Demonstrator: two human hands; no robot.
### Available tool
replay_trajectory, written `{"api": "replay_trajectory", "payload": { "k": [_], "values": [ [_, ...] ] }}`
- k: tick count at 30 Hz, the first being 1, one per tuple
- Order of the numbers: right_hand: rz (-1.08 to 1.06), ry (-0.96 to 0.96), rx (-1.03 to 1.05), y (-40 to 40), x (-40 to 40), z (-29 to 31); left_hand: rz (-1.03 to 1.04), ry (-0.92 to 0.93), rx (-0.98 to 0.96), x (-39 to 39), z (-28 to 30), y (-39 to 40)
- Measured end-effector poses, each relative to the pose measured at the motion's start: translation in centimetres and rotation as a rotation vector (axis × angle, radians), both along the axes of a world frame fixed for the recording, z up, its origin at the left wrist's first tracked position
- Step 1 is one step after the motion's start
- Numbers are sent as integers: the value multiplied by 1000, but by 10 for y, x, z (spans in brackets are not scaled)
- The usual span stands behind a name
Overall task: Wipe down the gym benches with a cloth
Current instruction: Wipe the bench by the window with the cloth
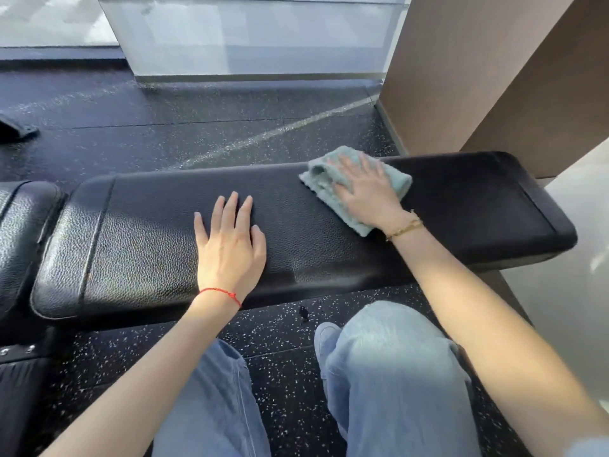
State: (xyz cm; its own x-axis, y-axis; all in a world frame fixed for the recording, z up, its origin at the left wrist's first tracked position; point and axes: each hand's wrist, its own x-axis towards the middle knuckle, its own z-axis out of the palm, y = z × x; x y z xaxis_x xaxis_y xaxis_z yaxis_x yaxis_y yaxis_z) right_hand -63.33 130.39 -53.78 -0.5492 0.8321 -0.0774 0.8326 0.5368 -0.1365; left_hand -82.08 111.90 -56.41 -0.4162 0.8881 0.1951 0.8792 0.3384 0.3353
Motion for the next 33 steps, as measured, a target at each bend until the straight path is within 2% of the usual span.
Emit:
{"api": "replay_trajectory", "payload": {
  "k": [4,6,8,11,14,17,20,22,24,29,33],
  "values": [
    [351,64,3,-61,-3,-3,-5,6,6,-2,0,-2],
    [387,113,-8,-77,28,-3,-8,5,6,-2,0,-3],
    [302,152,-3,-77,66,-2,-9,2,3,-2,0,-3],
    [31,121,43,-44,107,-1,-7,1,-1,-1,1,-4],
    [-171,31,30,4,95,0,-2,3,-7,0,1,-4],
    [-166,-8,23,20,47,1,-3,1,-8,0,1,-4],
    [55,5,25,-9,15,-2,-4,1,-10,0,2,-4],
    [212,56,23,-40,22,-2,-3,1,-10,0,2,-5],
    [261,99,23,-63,50,-3,-4,0,-14,0,3,-5],
    [-43,98,80,-51,131,-7,1,0,-14,1,3,-5],
    [-231,-5,37,11,101,-5,8,5,-17,3,3,-4]
  ]
}}
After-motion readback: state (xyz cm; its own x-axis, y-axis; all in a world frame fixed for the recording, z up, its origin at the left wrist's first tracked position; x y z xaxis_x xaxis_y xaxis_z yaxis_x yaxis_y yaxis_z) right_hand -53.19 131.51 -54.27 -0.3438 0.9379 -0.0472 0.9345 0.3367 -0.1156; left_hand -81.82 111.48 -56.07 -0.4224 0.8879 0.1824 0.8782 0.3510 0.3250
